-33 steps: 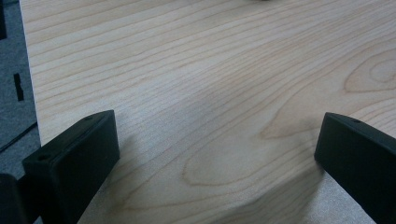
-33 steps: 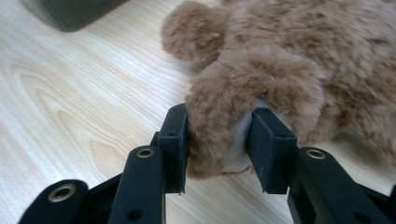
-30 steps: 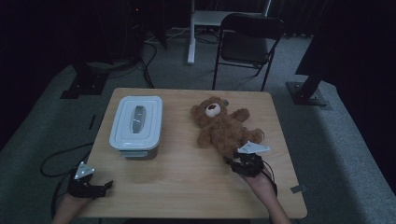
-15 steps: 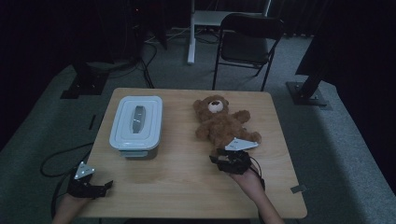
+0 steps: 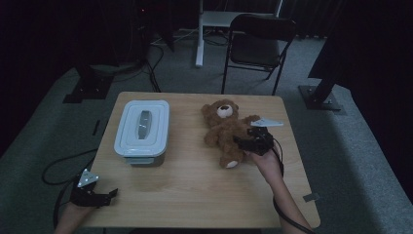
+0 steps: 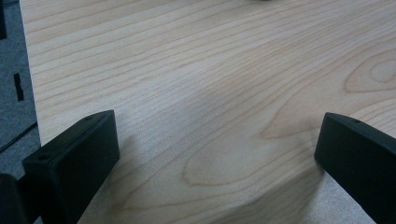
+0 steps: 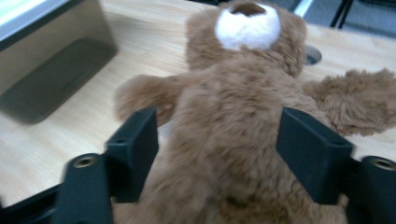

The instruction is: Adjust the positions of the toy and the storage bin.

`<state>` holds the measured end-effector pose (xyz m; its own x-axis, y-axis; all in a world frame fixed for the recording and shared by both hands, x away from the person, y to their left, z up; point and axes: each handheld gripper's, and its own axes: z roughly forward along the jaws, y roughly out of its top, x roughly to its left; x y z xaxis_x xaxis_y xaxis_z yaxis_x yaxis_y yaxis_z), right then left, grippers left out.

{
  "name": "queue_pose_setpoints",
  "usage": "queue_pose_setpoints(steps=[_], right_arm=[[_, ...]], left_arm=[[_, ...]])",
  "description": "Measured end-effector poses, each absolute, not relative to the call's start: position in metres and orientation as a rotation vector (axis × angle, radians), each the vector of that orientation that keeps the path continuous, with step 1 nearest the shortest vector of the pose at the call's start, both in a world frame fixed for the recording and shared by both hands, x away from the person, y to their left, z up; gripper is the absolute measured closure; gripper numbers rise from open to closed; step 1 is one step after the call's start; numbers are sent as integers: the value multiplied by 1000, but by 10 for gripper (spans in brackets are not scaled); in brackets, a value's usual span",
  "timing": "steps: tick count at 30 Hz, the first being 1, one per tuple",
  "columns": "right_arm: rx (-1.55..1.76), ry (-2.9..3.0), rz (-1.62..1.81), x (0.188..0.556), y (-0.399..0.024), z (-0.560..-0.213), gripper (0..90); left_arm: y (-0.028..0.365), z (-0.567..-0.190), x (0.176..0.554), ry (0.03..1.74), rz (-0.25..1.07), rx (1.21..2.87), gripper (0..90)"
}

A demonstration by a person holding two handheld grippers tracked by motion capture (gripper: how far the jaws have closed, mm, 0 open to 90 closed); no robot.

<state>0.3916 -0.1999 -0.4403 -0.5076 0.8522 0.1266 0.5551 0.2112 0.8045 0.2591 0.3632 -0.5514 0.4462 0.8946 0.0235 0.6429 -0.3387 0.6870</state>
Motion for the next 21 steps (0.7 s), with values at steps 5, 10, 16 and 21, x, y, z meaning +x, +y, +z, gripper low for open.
queue_pose_setpoints(steps=[5, 10, 16, 21], right_arm=[[1410, 2117, 1156, 415, -198, -452, 205], [1441, 2159, 1102, 431, -195, -463, 189], [1435, 2172, 1059, 437, -187, -467, 151], [1471, 2160, 1008, 445, -183, -471, 153]], left_arm=[[363, -551, 259, 1282, 539, 2093, 7], [363, -551, 259, 1281, 538, 2095, 7], [363, -551, 259, 1281, 538, 2095, 7], [363, -551, 259, 1281, 538, 2095, 7]])
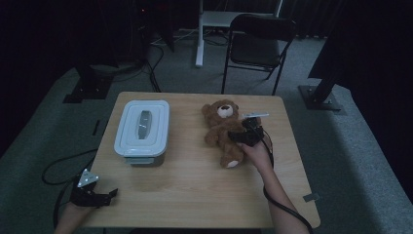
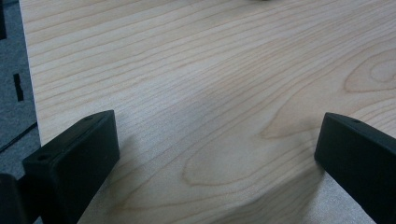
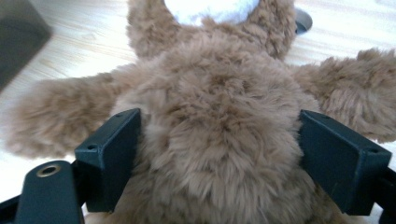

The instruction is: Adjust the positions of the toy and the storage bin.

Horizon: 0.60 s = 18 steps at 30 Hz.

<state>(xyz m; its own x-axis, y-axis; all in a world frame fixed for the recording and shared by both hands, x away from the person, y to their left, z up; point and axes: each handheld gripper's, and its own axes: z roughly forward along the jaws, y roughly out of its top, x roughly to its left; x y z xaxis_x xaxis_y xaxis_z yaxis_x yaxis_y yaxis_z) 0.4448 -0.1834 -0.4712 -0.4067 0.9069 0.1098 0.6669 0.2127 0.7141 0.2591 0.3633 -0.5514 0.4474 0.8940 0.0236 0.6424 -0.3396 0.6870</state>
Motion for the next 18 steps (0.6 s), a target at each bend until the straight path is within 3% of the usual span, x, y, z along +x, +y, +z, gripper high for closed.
queue_pose_setpoints(steps=[4, 5, 13, 18], right_arm=[[1473, 2178, 988, 448, -181, -477, 181], [1419, 2197, 971, 446, -179, -480, 288], [1324, 2240, 937, 440, -169, -482, 632], [1273, 2242, 916, 436, -161, -478, 698]], left_arm=[[363, -551, 259, 1281, 538, 2095, 7], [363, -551, 259, 1281, 538, 2095, 7], [363, -551, 259, 1282, 539, 2094, 7], [363, -551, 259, 1283, 539, 2094, 7]])
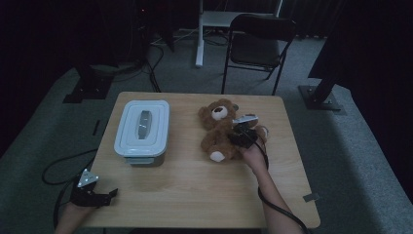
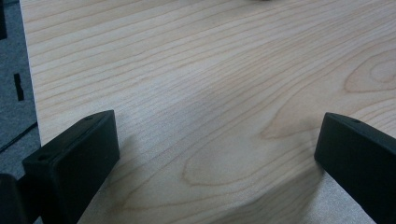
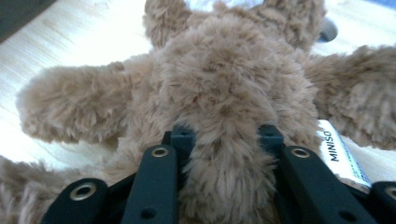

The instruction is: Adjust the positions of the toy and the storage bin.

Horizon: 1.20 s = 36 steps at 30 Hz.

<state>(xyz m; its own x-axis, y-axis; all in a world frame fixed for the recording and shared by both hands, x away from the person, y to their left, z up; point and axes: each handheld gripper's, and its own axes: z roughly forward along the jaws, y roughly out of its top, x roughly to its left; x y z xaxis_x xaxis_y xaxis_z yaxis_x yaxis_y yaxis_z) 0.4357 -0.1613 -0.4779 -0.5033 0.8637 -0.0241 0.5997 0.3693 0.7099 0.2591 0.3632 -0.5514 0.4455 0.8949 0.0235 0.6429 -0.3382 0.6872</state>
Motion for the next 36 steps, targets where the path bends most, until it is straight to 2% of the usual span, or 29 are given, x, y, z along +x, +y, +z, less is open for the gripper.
queue_pose_setpoints(steps=[2, 8, 15, 24, 36], right_arm=[[1271, 2209, 921, 434, -162, -475, 744], [1344, 2107, 1027, 432, -178, -464, 784], [1341, 2025, 1023, 428, -194, -450, 784], [1412, 1891, 978, 437, -234, -425, 782], [1443, 1832, 889, 457, -250, -424, 781]], left_arm=[[363, -551, 259, 1283, 539, 2093, 7], [363, -551, 259, 1283, 539, 2094, 7], [363, -551, 259, 1283, 539, 2094, 7], [363, -551, 259, 1283, 539, 2093, 7], [363, -551, 259, 1284, 539, 2093, 7]])
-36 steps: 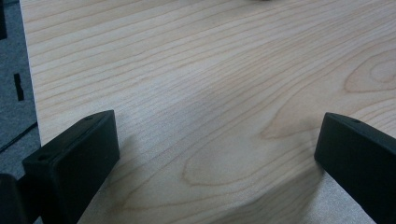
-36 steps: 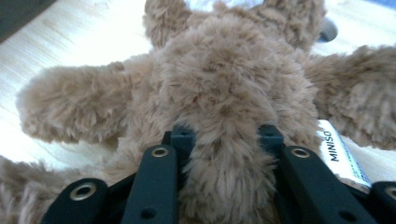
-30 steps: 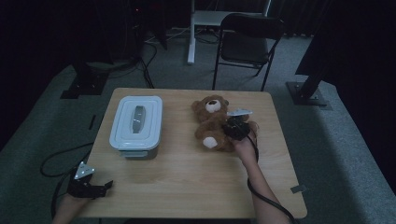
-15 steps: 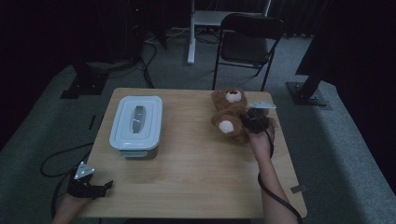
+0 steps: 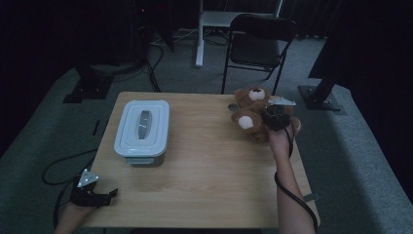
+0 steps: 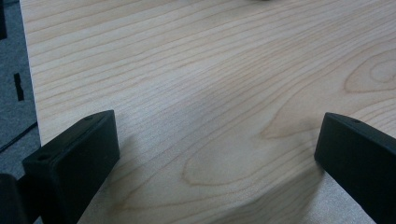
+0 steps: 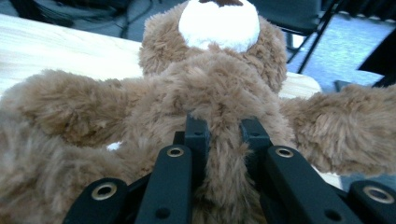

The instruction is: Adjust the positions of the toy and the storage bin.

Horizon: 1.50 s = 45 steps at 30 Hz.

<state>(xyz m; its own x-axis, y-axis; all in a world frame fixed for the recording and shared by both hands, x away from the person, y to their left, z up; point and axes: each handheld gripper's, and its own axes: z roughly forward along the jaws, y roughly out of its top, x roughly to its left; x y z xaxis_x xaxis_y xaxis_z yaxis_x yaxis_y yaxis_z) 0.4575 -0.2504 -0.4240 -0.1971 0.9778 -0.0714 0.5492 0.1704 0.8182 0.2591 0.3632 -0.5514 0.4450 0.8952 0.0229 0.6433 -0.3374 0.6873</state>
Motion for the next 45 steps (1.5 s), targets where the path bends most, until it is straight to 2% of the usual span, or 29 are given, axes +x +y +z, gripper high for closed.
queue_pose_setpoints(steps=[4, 12, 17, 21, 22, 25, 33, 39, 43, 45], right_arm=[[1457, 1821, 864, 460, -255, -430, 781], [1563, 1860, 843, 461, -264, -468, 753], [1590, 1839, 884, 457, -265, -471, 726], [1585, 1861, 883, 457, -263, -469, 652], [1597, 1861, 898, 457, -263, -468, 571], [1650, 1839, 915, 456, -265, -465, 436], [1638, 1838, 990, 444, -270, -450, 327], [1629, 1887, 1046, 437, -263, -451, 137], [1545, 1910, 990, 434, -250, -453, 126], [1507, 1944, 1026, 432, -244, -452, 135]], left_arm=[[363, -551, 259, 1284, 539, 2093, 7], [363, -551, 259, 1285, 539, 2092, 7], [363, -551, 259, 1285, 539, 2092, 7], [363, -551, 259, 1285, 540, 2092, 7], [363, -551, 259, 1285, 540, 2092, 7], [363, -551, 259, 1289, 540, 2089, 7], [361, -551, 259, 1308, 547, 2079, 7], [356, -551, 260, 1296, 560, 2086, 6], [355, -547, 263, 1299, 593, 2064, 7], [357, -542, 264, 1317, 568, 2031, 7]])
